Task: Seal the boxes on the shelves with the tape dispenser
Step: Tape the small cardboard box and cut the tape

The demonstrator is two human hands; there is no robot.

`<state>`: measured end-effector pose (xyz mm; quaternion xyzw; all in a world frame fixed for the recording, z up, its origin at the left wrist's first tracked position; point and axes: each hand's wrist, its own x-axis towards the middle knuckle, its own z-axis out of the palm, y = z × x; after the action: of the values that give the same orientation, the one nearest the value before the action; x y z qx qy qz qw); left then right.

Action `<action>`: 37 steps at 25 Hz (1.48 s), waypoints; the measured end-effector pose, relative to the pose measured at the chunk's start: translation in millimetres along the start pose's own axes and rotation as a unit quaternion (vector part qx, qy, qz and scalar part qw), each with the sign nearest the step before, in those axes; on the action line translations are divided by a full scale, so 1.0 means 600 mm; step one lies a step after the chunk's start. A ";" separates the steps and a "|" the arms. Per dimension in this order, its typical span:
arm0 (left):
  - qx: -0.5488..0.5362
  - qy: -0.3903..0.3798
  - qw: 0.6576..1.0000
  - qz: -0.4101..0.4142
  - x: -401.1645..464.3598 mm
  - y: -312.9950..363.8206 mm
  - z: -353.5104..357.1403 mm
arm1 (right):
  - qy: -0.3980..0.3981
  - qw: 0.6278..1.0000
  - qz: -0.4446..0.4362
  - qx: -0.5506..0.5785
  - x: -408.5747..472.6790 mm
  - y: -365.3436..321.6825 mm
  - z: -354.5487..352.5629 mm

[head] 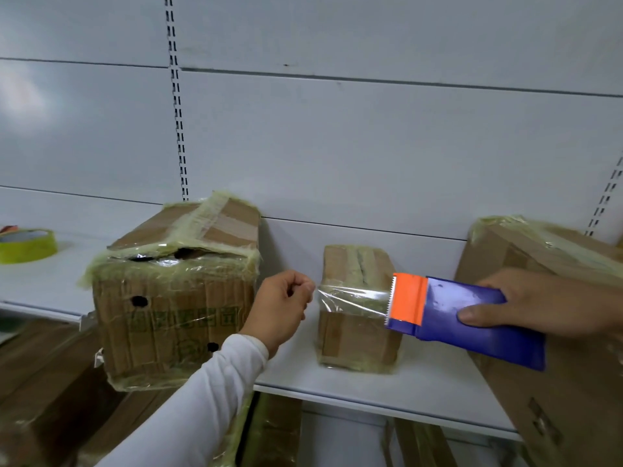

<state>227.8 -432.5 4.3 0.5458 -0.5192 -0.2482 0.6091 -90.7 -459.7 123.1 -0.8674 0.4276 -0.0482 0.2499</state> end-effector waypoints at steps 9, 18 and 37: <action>0.071 0.031 0.997 -0.030 0.027 -0.022 0.027 | 0.001 0.998 0.063 -0.011 0.050 -0.009 0.004; 0.131 0.067 0.989 -0.014 0.041 -0.035 0.045 | 0.012 0.996 0.082 0.042 0.082 0.014 0.027; 0.466 -0.079 0.857 0.206 0.032 -0.027 0.063 | 0.019 0.992 0.062 0.107 0.081 0.030 0.057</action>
<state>204.7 -469.2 -8.9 0.6248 -0.7212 0.1111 0.2778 -62.9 -492.9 78.5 -0.8065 0.4777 -0.0940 0.3355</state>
